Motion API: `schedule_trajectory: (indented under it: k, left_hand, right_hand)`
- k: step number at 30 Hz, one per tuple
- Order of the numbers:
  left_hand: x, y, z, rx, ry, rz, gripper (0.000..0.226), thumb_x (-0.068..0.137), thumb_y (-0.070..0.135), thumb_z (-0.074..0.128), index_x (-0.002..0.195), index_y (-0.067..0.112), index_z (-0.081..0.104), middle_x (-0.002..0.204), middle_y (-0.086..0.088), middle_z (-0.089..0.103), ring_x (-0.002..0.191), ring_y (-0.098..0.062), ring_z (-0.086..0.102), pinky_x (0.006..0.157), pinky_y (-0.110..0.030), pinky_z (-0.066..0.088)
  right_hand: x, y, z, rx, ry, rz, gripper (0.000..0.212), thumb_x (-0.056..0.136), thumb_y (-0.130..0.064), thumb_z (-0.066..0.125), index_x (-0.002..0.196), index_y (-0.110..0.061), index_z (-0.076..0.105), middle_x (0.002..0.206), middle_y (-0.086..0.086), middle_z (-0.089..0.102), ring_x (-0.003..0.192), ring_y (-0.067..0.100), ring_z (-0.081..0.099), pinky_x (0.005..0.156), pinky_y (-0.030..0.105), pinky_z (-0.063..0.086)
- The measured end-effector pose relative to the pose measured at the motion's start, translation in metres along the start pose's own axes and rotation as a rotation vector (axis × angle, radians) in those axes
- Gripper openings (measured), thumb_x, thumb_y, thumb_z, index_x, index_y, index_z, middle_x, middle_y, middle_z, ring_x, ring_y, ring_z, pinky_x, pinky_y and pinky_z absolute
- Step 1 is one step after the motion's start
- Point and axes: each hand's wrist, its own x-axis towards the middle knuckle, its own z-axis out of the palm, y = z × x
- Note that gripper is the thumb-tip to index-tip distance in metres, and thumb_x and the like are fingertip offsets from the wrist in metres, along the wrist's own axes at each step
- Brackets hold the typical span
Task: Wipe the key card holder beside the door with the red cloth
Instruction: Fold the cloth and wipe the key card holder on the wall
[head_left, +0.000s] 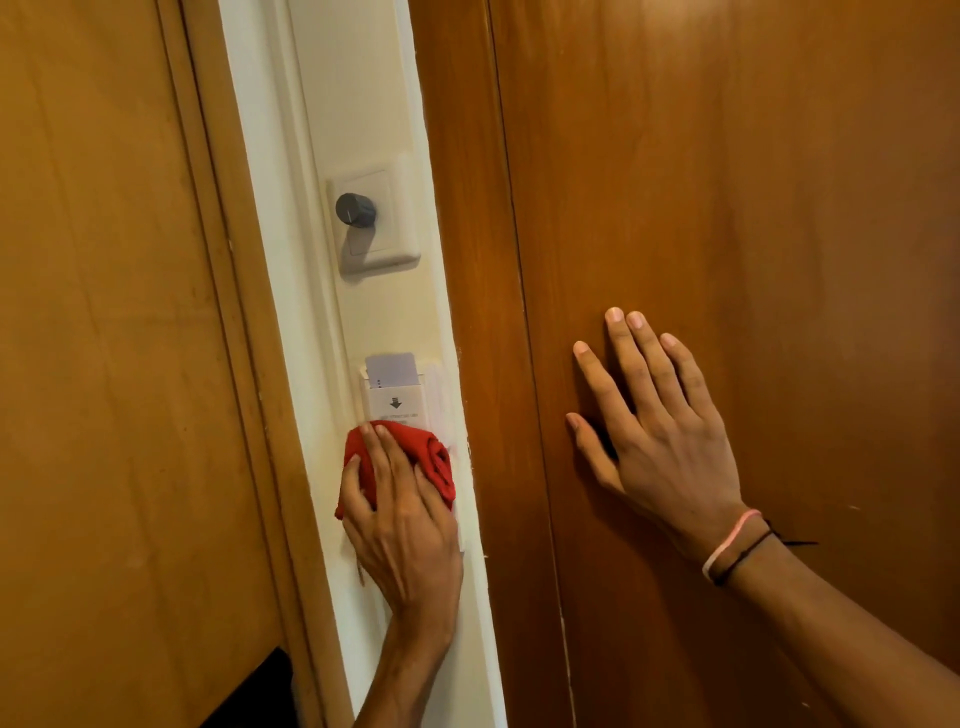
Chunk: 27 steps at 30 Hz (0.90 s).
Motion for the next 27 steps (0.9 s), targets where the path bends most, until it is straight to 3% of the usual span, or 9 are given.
schedule_trajectory:
  k: [4, 8, 12, 16, 19, 20, 23, 24, 27]
  left_hand:
    - [-0.011, 0.0, 0.004, 0.046, -0.016, 0.24, 0.057, 0.098, 0.035, 0.038, 0.149, 0.01, 0.036, 0.152, -0.012, 0.045, 0.136, -0.037, 0.042, 0.103, -0.055, 0.046]
    - [0.003, 0.005, 0.006, -0.029, 0.055, 0.05, 0.057, 0.097, 0.031, 0.043, 0.15, 0.01, 0.033, 0.152, -0.013, 0.045, 0.134, -0.038, 0.043, 0.102, -0.056, 0.046]
    - [0.007, -0.008, 0.005, 0.028, 0.035, 0.321, 0.056, 0.1, 0.036, 0.037, 0.149, 0.009, 0.035, 0.152, -0.013, 0.045, 0.135, -0.037, 0.042, 0.105, -0.053, 0.044]
    - [0.026, 0.004, -0.001, -0.057, 0.069, 0.059, 0.057, 0.099, 0.034, 0.041, 0.15, 0.011, 0.033, 0.152, -0.014, 0.044, 0.136, -0.036, 0.04, 0.105, -0.054, 0.044]
    - [0.007, 0.001, 0.002, 0.064, 0.03, 0.402, 0.056, 0.101, 0.036, 0.036, 0.15, 0.009, 0.033, 0.153, -0.014, 0.043, 0.14, -0.039, 0.038, 0.109, -0.056, 0.039]
    - [0.008, -0.004, 0.004, 0.09, 0.03, 0.446, 0.056, 0.101, 0.036, 0.035, 0.149, 0.008, 0.034, 0.153, -0.014, 0.043, 0.14, -0.039, 0.038, 0.109, -0.057, 0.04]
    - [0.017, 0.004, 0.002, 0.046, 0.066, 0.199, 0.056, 0.1, 0.035, 0.035, 0.149, 0.008, 0.034, 0.154, -0.013, 0.04, 0.142, -0.038, 0.035, 0.111, -0.058, 0.038]
    - [0.014, 0.011, 0.001, 0.037, 0.055, 0.189, 0.056, 0.1, 0.034, 0.036, 0.149, 0.008, 0.033, 0.155, -0.013, 0.04, 0.142, -0.038, 0.034, 0.113, -0.056, 0.035]
    - [-0.001, 0.014, 0.001, 0.034, 0.026, 0.473, 0.053, 0.099, 0.032, 0.04, 0.145, 0.006, 0.041, 0.149, -0.015, 0.048, 0.141, -0.038, 0.038, 0.111, -0.053, 0.035]
  right_hand:
    - [-0.001, 0.0, 0.0, -0.001, 0.001, -0.004, 0.069, 0.106, -0.053, 0.037, 0.163, -0.014, 0.028, 0.171, 0.022, 0.023, 0.161, 0.035, 0.021, 0.13, 0.051, 0.024]
    - [-0.001, 0.0, 0.002, 0.013, 0.008, -0.008, 0.069, 0.106, -0.053, 0.038, 0.163, -0.015, 0.028, 0.171, 0.021, 0.023, 0.161, 0.035, 0.02, 0.131, 0.05, 0.022]
    - [-0.002, 0.0, 0.004, 0.0, 0.02, -0.008, 0.07, 0.106, -0.053, 0.038, 0.163, -0.014, 0.028, 0.171, 0.022, 0.023, 0.161, 0.035, 0.02, 0.131, 0.05, 0.023]
    - [-0.001, -0.001, 0.002, -0.001, 0.013, 0.001, 0.069, 0.106, -0.053, 0.038, 0.163, -0.014, 0.029, 0.171, 0.021, 0.024, 0.161, 0.035, 0.022, 0.13, 0.051, 0.026]
    - [-0.001, -0.001, 0.001, -0.007, 0.004, 0.008, 0.069, 0.106, -0.053, 0.037, 0.163, -0.015, 0.029, 0.171, 0.021, 0.024, 0.161, 0.034, 0.022, 0.13, 0.051, 0.026]
    - [-0.002, -0.001, 0.0, -0.011, 0.003, 0.006, 0.069, 0.106, -0.053, 0.037, 0.163, -0.015, 0.029, 0.171, 0.021, 0.024, 0.161, 0.034, 0.022, 0.13, 0.051, 0.026]
    - [-0.001, 0.0, 0.001, -0.008, 0.004, -0.001, 0.07, 0.106, -0.054, 0.037, 0.163, -0.015, 0.029, 0.171, 0.021, 0.023, 0.161, 0.035, 0.022, 0.13, 0.051, 0.026]
    - [-0.001, 0.0, 0.001, -0.004, 0.006, 0.002, 0.07, 0.106, -0.054, 0.038, 0.163, -0.014, 0.029, 0.171, 0.022, 0.023, 0.161, 0.035, 0.022, 0.13, 0.051, 0.027]
    - [-0.002, -0.001, 0.001, 0.0, 0.007, 0.002, 0.07, 0.106, -0.053, 0.038, 0.163, -0.014, 0.029, 0.171, 0.022, 0.023, 0.161, 0.034, 0.022, 0.129, 0.051, 0.027]
